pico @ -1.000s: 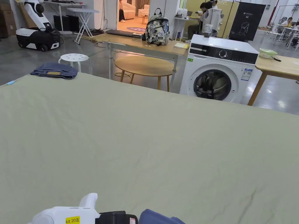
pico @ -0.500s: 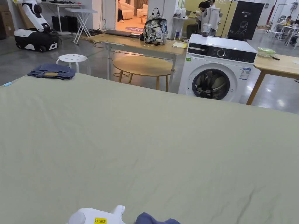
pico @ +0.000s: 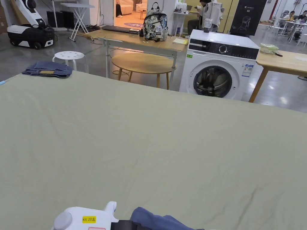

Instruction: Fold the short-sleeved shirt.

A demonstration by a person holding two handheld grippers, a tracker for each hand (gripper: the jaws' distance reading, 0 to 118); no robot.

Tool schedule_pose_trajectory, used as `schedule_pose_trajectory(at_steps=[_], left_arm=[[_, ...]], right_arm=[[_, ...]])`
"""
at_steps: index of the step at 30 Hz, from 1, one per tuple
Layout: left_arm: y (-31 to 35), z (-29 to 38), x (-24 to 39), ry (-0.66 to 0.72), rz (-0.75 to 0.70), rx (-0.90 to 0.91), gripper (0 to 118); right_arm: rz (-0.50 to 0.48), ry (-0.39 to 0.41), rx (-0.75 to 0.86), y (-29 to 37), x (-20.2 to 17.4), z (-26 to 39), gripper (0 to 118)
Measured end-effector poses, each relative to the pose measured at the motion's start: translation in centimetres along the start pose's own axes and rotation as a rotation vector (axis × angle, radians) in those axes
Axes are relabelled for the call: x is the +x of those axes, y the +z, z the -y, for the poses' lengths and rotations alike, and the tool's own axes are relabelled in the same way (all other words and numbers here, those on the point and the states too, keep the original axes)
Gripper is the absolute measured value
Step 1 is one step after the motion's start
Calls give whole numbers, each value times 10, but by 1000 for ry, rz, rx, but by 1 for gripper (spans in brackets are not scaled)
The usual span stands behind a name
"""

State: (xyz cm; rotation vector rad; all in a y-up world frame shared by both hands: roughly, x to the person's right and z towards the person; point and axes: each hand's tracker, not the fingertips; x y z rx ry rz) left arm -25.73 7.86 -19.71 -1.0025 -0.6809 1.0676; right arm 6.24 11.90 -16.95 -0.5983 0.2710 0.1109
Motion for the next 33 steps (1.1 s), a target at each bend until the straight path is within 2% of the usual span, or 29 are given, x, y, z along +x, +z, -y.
schedule_pose_trajectory(at_steps=[11, 22, 26, 28, 33], left_arm=[[139, -42, 30, -82, -162, 93, 18], [330, -99, 2, -34, -406, 201, 18], [376, -95, 24, -5, -509, 215, 18], [417, -128, -6, -5, -569, 218, 18], [456, -142, 4, -1, -671, 238, 18]], right_arm=[[-18, -7, 207, 3, -21, -57, 0], [-65, 32, 192, -12, -54, -68, 0], [-66, 42, 170, -18, -57, -65, 0], [-60, 44, 162, -20, -57, -64, 0], [-39, 42, 142, -22, -55, -65, 0]])
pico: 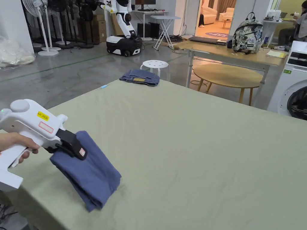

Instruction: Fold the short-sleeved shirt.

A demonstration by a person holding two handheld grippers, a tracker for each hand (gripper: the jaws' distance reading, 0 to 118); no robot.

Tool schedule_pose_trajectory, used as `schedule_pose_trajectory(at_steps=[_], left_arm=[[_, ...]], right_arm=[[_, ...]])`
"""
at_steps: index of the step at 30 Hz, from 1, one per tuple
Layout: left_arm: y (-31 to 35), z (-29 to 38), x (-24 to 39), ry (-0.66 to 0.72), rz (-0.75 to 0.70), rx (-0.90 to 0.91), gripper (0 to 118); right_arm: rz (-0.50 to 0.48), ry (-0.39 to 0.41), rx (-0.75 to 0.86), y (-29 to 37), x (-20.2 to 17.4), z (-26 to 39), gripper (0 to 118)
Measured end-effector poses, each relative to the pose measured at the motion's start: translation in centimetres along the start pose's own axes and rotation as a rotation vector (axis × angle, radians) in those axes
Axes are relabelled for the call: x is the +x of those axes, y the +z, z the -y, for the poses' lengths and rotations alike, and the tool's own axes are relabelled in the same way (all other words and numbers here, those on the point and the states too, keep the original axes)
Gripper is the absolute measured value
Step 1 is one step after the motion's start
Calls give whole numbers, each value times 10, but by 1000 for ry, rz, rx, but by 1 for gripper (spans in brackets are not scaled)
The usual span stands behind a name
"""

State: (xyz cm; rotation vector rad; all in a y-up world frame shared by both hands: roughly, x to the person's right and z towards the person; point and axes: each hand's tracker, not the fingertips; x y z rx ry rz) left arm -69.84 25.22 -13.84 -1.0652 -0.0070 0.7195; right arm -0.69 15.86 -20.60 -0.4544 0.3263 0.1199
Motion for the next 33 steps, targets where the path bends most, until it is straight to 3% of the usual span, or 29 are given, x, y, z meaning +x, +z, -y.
schedule_pose_trajectory(at_steps=[4, 8, 17, 18, 33], left_arm=[[-1, -16, -24, 26, -120, -13, 19], [-6, -7, -2, -46, -313, -5, 36], [-9, -28, -28, -159, -569, 45, 38], [-15, -4, 4, -175, -600, 49, 38], [13, 6, 9, -164, -637, 106, 38]], right_arm=[[8, -4, -13, -3, 1, 1, 0], [5, -1, -22, -2, -2, 0, 0], [-13, 9, -23, -4, -7, 0, 0], [-13, 9, -23, -3, -7, 0, 0], [5, 1, -32, -3, 6, 9, 0]])
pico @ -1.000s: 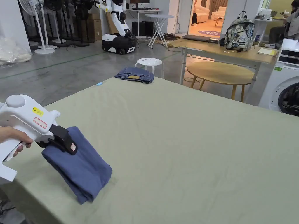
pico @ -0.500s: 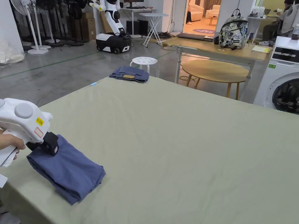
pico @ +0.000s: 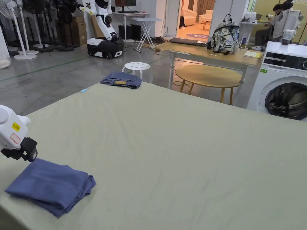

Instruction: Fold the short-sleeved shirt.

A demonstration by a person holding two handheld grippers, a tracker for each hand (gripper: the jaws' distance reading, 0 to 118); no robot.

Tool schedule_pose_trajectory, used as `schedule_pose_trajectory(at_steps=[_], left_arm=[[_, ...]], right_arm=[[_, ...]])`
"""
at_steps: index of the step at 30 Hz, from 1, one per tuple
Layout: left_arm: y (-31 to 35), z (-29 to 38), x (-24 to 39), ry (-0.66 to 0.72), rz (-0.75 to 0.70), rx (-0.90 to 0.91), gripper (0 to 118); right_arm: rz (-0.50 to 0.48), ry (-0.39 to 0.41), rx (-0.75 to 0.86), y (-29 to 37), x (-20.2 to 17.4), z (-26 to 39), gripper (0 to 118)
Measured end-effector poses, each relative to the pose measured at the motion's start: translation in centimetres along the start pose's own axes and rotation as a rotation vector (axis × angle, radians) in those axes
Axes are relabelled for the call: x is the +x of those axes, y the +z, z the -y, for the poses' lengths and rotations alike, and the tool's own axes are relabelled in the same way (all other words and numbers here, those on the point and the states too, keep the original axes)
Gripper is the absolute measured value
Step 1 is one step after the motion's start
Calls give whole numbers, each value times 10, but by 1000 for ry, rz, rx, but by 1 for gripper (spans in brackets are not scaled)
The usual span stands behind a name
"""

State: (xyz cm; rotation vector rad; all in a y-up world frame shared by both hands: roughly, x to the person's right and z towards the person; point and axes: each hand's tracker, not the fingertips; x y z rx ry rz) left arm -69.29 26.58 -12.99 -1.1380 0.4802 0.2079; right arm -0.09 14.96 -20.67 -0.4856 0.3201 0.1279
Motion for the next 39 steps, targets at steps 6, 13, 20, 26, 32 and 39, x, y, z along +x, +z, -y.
schedule_pose_trajectory(at_steps=[6, 13, 20, 26, 32, 39], left_arm=[[-16, 16, 18, -23, 28, -39, 31], [-40, 41, 68, -65, 86, 49, 0], [-22, 55, 149, -56, 257, 294, 0], [26, 97, 247, -100, 322, 527, 0], [54, 132, 340, -160, 319, 689, 0], [61, 143, 401, -113, 318, 860, 0]], right_arm=[[-12, -9, 6, 11, -7, -8, 0], [-12, -15, 26, 18, -4, -12, 0], [9, -28, 60, 25, 10, -17, 0], [41, -52, 103, 34, 29, -24, 0], [89, -85, 159, 41, 50, -38, 0], [140, -116, 222, 45, 68, -53, 0]])
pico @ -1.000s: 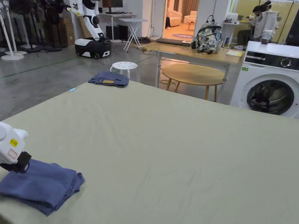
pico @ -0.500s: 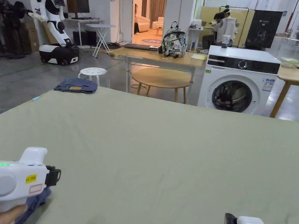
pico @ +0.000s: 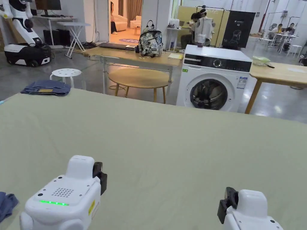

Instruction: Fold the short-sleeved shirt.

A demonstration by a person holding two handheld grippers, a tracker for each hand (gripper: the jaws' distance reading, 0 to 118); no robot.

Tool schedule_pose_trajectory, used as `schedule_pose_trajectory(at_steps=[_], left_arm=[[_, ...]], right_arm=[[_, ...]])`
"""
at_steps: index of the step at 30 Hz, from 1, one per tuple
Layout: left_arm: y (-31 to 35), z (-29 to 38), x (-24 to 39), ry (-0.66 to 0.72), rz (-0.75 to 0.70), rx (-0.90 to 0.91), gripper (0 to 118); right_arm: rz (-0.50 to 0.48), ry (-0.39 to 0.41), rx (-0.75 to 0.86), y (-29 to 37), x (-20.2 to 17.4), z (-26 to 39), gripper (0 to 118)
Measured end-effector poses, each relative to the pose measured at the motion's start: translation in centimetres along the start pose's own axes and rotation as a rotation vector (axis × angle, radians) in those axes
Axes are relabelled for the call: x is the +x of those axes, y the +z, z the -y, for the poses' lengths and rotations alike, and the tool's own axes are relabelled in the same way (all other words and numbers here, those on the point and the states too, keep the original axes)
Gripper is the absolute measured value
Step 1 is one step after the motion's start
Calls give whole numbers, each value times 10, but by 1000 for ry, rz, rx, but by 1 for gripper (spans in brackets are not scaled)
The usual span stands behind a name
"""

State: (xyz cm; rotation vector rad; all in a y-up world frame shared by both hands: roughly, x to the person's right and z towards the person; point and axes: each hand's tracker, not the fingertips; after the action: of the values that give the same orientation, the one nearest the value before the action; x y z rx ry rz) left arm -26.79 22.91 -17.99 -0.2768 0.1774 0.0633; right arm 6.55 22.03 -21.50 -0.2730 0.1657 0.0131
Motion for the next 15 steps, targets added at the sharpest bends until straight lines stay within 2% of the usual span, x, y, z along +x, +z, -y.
schedule_pose_trajectory(at_steps=[4, 12, 15], left_arm=[[1, 0, 18, -9, -31, 57, 0], [7, -4, 28, 5, -34, 96, 0], [11, -4, 35, -41, -36, 106, 0]], right_arm=[[27, 17, 47, -1, 5, -4, 0], [50, -6, 88, 1, 11, -6, 0], [53, -9, 91, 3, 11, -4, 0]])
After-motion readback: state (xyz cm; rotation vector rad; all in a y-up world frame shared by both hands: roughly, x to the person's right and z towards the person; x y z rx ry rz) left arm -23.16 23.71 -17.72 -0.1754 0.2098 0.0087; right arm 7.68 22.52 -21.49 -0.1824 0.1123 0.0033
